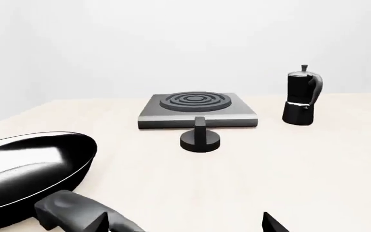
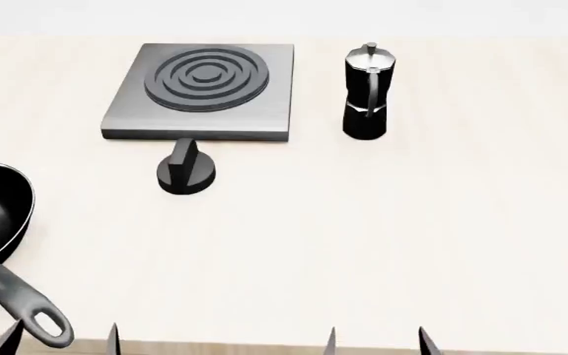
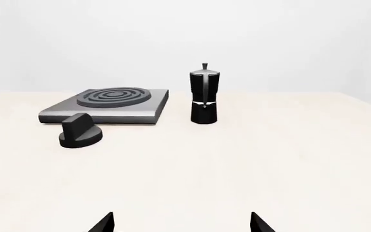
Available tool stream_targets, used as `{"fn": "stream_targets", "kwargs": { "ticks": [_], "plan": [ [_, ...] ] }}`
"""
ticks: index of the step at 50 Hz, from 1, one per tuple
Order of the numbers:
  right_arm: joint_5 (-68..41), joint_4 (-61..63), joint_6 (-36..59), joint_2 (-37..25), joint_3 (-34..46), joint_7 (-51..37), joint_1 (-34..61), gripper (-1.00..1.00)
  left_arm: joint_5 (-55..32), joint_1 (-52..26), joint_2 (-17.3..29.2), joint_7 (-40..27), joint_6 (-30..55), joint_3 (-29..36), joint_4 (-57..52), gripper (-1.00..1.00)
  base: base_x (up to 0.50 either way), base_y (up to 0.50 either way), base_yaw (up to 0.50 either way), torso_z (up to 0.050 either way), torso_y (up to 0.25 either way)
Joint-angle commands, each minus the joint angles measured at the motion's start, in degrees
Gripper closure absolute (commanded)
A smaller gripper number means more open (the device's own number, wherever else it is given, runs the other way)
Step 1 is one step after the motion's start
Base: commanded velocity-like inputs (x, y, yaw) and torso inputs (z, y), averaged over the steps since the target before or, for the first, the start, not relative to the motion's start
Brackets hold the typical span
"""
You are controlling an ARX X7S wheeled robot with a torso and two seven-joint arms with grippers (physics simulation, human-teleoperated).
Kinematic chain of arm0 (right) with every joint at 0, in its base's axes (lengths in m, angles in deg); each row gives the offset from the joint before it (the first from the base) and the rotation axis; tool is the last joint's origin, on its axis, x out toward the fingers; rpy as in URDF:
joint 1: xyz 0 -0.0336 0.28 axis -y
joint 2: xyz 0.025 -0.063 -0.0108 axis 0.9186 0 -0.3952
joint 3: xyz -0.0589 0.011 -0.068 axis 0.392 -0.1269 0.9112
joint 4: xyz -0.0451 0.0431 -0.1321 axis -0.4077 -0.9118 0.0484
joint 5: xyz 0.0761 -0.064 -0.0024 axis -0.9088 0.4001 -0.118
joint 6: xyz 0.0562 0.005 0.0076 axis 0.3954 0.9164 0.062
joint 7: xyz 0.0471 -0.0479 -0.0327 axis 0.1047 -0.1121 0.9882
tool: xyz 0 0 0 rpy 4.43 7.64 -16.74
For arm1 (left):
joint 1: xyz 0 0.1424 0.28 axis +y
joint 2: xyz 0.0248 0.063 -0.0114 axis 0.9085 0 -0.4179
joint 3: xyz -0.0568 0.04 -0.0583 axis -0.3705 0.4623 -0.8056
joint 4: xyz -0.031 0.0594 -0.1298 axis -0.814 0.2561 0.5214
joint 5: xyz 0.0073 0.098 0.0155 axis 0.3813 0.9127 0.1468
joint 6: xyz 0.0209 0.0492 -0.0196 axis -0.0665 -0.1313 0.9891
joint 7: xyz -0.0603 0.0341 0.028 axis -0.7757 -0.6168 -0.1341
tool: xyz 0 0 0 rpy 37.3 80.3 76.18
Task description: Turn on the stove.
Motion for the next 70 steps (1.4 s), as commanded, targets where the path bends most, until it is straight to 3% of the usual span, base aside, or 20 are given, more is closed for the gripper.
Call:
{"fn": "stream_targets", "kwargs": {
  "ticks": [1, 20, 37, 70],
  "plan": [
    [0.1, 10.5, 7.9, -2.1, 2.1, -1.3, 1.0, -1.00, -0.8, -0.4, 1.2, -1.1, 5.3, 1.0, -7.4, -1.00, 0.00, 0.00, 0.00, 0.000, 0.000],
    [-1.3, 24.2, 21.2, -4.7, 2.8, -2.2, 7.5, -1.00, -4.3, -9.9, 1.3, -3.1, 18.5, 2.0, -19.8, -1.00, 0.00, 0.00, 0.00, 0.000, 0.000],
    [-2.0, 28.7, 27.1, -5.4, 3.6, -3.0, 12.8, -1.00, -5.4, -15.9, 1.7, -4.5, 23.3, 3.5, -23.7, -1.00, 0.00, 0.00, 0.00, 0.000, 0.000],
    [-1.9, 32.6, 31.3, -7.0, 4.5, -4.6, 18.5, -1.00, -9.5, -20.5, 2.5, -6.5, 22.9, 2.8, -24.1, -1.00, 0.00, 0.00, 0.00, 0.000, 0.000]
  ]
}}
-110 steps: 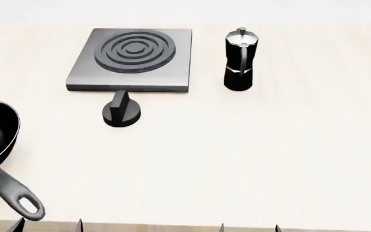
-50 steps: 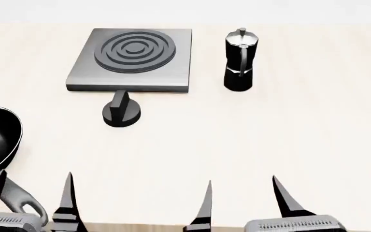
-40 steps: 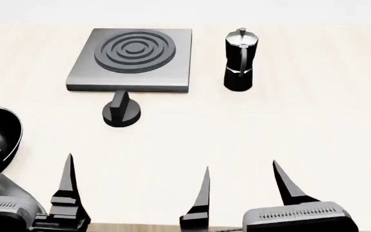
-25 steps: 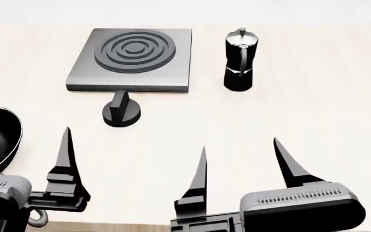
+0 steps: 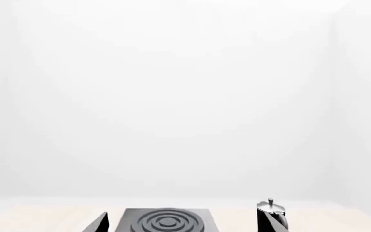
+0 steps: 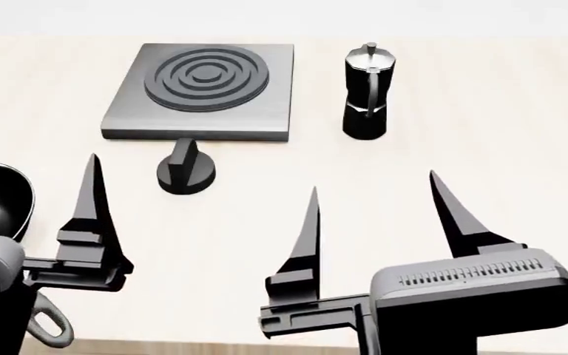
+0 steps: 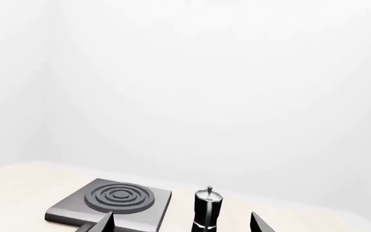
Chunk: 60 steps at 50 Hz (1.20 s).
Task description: Turn on the stove.
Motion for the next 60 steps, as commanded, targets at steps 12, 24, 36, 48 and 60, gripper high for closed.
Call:
{"fn": "stream_targets", "kwargs": {
  "ticks": [12, 24, 36, 48, 60],
  "plan": [
    [0.7, 1.1, -0.4, -1.2, 1.9, -1.0, 0.6, -1.00, -2.3, -0.1, 0.8, -1.5, 0.0, -0.2, -0.7, -1.00, 0.00, 0.05, 0.00, 0.000, 0.000],
    [-0.2, 1.8, 0.3, -1.2, 2.0, -1.1, 1.0, -1.00, -2.7, -0.2, 1.4, -2.2, -0.3, 0.0, -0.4, -1.00, 0.00, 0.21, 0.00, 0.000, 0.000],
    [-0.7, 1.5, -0.1, -1.5, 2.1, -1.4, 1.0, -1.00, -3.0, -0.3, 1.8, -2.7, -1.0, 0.3, 0.4, -1.00, 0.00, 0.21, 0.00, 0.000, 0.000],
    [-0.6, 2.0, 0.4, -1.9, 3.0, -1.9, 1.4, -1.00, -3.4, -0.4, 2.2, -3.3, -1.2, 0.7, 0.5, -1.00, 0.00, 0.21, 0.00, 0.000, 0.000],
    [-0.9, 2.3, 0.5, -2.4, 3.4, -2.2, 1.5, -1.00, -3.3, -0.5, 2.8, -4.2, -1.2, 1.3, 0.3, -1.00, 0.00, 0.21, 0.00, 0.000, 0.000]
  ]
}}
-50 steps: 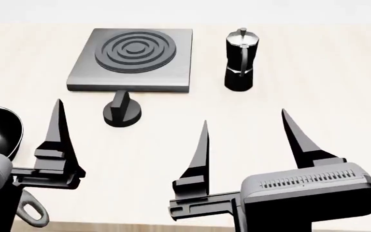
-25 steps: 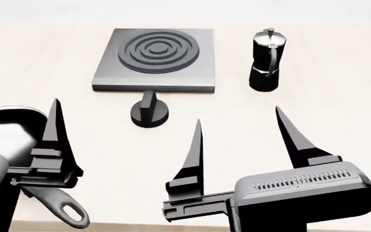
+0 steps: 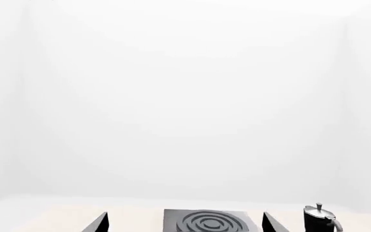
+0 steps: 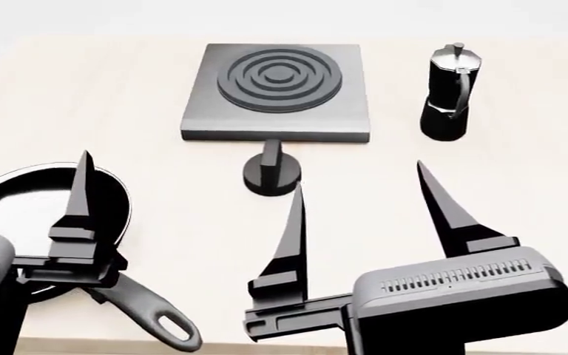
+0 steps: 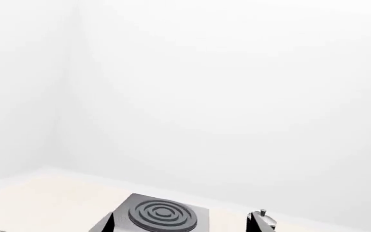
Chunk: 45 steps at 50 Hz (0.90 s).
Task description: Turn on the stove.
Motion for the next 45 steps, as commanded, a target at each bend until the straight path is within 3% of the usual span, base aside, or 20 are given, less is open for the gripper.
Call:
{"fn": "stream_targets", "kwargs": {
  "ticks": [1, 24, 45],
  "plan": [
    [-0.3, 0.4, 0.3, -0.3, 0.5, -0.4, 0.2, -1.00, 0.1, -0.1, 0.5, -0.7, -0.1, 0.5, 0.0, -1.00, 0.00, 0.21, 0.00, 0.000, 0.000],
    [-0.7, -0.4, -0.5, -1.0, 1.2, -0.8, 0.1, -1.00, -0.6, -0.2, 1.2, -1.6, -0.7, 1.1, 0.3, -1.00, 0.00, 0.18, 0.00, 0.000, 0.000],
    [-1.6, -0.8, 0.5, -1.4, 1.5, -1.1, 0.5, -1.00, -1.2, -0.2, 1.8, -2.4, -1.0, 1.5, 0.3, -1.00, 0.00, 0.00, 0.00, 0.000, 0.000]
  ]
}}
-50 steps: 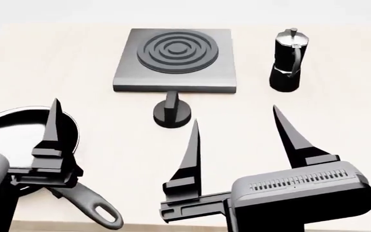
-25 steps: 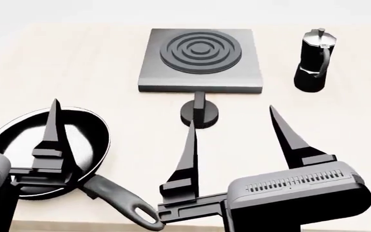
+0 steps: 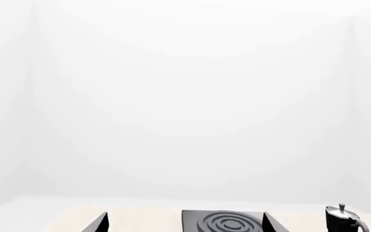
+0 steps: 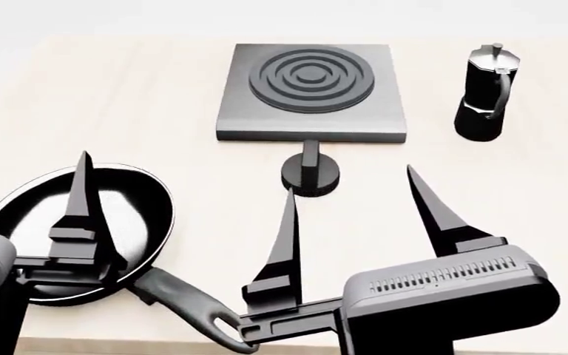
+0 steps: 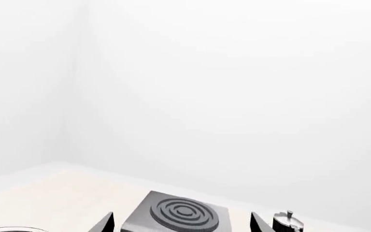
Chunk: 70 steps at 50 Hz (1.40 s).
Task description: Turn on the stove.
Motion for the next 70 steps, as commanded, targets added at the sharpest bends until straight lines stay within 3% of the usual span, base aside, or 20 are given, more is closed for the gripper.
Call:
{"fn": "stream_targets", "kwargs": {
  "ticks": [1, 70],
  "plan": [
    [-0.5, -0.1, 0.5, -0.2, 0.1, -0.3, 0.2, -1.00, -0.3, 0.0, 0.3, -0.4, -0.2, 0.3, 0.0, -1.00, 0.00, 0.00, 0.00, 0.000, 0.000],
    [-2.3, -0.6, 0.1, -1.3, 0.5, -2.2, 0.5, -1.00, -2.0, -0.4, 2.0, -2.5, -1.3, 1.7, 0.5, -1.00, 0.14, 0.00, 0.00, 0.000, 0.000]
  ]
}}
